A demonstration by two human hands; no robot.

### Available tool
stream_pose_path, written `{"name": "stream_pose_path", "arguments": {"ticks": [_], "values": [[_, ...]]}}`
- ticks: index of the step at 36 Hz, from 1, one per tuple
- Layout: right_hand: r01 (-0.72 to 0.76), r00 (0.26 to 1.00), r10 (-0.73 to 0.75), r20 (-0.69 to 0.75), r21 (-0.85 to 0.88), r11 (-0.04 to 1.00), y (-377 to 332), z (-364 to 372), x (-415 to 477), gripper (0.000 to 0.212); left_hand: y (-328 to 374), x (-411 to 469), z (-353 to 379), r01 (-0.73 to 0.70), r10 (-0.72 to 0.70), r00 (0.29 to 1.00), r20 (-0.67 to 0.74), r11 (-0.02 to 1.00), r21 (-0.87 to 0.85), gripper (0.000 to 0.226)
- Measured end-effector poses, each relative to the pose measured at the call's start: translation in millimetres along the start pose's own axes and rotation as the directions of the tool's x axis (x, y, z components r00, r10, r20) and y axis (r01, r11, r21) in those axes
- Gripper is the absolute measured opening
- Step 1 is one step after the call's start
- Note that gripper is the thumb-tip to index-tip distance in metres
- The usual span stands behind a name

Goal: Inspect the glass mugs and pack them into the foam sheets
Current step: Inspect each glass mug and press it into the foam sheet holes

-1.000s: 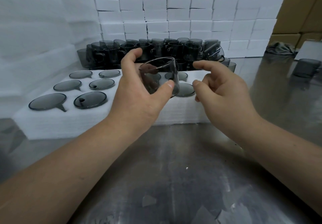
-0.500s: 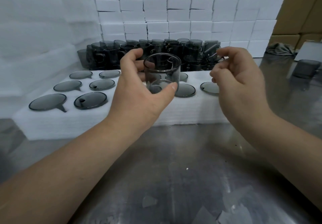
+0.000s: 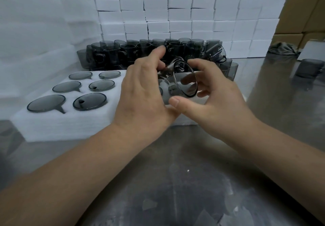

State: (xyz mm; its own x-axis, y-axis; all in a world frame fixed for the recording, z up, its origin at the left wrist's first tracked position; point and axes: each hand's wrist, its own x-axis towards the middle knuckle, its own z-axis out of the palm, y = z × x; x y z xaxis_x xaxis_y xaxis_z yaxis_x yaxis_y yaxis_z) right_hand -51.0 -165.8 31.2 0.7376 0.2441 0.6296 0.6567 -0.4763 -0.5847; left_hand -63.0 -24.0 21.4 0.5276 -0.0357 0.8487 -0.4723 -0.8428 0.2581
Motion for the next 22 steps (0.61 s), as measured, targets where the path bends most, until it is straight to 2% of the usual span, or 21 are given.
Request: {"name": "stream_pose_path", "arguments": {"ticks": [2, 4, 8, 11, 14, 18, 22], "values": [[-0.010, 1.000, 0.010, -0.010, -0.002, 1.000, 1, 1, 0, 0.075, 2, 0, -1, -0.005, 0.005, 1.000, 0.013, 1.000, -0.009, 0.085], [-0.024, 0.999, 0.025, -0.028, 0.016, 1.000, 2, 2, 1, 0.064, 4, 0, -2, 0.007, -0.006, 0.999, 0.040, 1.000, -0.024, 0.083], [-0.048, 0.988, 0.067, -0.140, 0.132, 0.990, 6, -4, 7, 0.046, 8, 1, -4, 0.102, -0.100, 0.989, 0.108, 0.995, -0.017, 0.096], [-0.047, 0.960, 0.113, -0.256, 0.250, 0.967, 13, -14, 15, 0.037, 3, 3, -5, 0.107, -0.124, 0.975, 0.186, 0.989, 0.097, 0.089], [-0.080, 0.928, 0.189, -0.320, 0.324, 0.943, 25, -27, 26, 0.043, -2, 3, -3, 0.083, -0.150, 0.942, 0.301, 0.971, 0.223, 0.081], [-0.183, 0.905, 0.292, -0.310, 0.335, 0.924, 42, -34, 36, 0.044, -8, 1, 2, 0.025, -0.184, 0.875, 0.447, 0.941, 0.338, 0.074], [-0.248, 0.902, 0.340, -0.264, 0.327, 0.912, 50, -38, 43, 0.036, -10, 2, 3, -0.027, -0.195, 0.836, 0.513, 0.919, 0.393, 0.073]]}}
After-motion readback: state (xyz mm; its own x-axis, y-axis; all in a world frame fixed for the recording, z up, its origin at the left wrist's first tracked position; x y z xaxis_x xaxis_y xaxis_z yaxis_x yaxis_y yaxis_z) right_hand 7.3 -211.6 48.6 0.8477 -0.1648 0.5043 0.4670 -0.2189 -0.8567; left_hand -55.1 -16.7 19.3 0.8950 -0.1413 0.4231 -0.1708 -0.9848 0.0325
